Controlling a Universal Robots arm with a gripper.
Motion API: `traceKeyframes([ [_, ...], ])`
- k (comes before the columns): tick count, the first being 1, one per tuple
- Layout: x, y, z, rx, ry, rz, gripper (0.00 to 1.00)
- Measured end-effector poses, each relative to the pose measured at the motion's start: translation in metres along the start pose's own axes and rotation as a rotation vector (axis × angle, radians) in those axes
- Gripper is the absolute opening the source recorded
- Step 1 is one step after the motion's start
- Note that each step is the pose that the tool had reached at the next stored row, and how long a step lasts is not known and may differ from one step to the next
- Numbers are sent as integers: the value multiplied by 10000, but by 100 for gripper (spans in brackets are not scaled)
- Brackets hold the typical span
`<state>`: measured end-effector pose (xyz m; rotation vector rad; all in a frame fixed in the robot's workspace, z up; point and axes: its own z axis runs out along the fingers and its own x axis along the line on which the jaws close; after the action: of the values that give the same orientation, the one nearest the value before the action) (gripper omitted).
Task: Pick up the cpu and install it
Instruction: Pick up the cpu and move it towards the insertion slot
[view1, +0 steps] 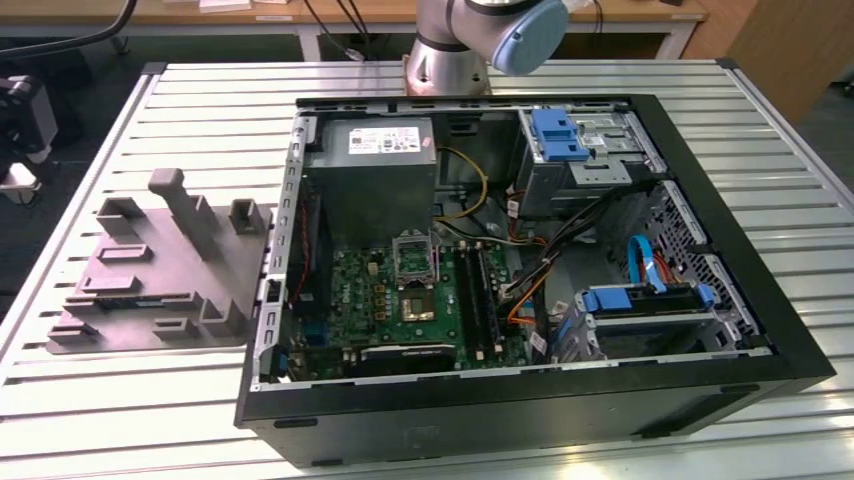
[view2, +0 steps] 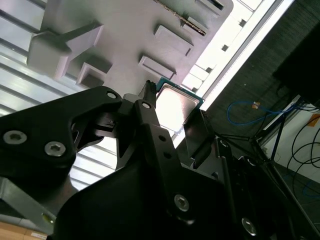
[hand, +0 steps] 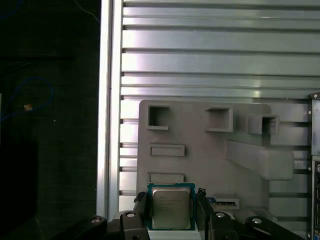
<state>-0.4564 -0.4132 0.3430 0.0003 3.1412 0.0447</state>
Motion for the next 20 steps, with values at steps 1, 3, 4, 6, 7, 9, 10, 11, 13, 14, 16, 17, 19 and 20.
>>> traceKeyframes([
  [1,0,0,-4,0,0,0,47],
  [3,0,0,-12,1,1,0,47],
  [4,0,0,-16,1,1,0,47],
  [6,0,1,-24,1,1,0,47],
  [7,0,1,-28,1,1,0,47],
  [9,0,1,-35,0,1,0,47],
  [10,0,1,-39,1,1,0,47],
  [11,0,1,-43,1,1,0,47],
  [13,0,1,-51,1,2,0,47],
  [14,0,1,-55,1,2,0,47],
  [16,0,2,-62,1,1,0,47],
  [17,0,2,-66,0,1,0,47],
  [19,0,2,-74,1,1,0,47],
  [20,0,2,-77,1,1,0,47],
])
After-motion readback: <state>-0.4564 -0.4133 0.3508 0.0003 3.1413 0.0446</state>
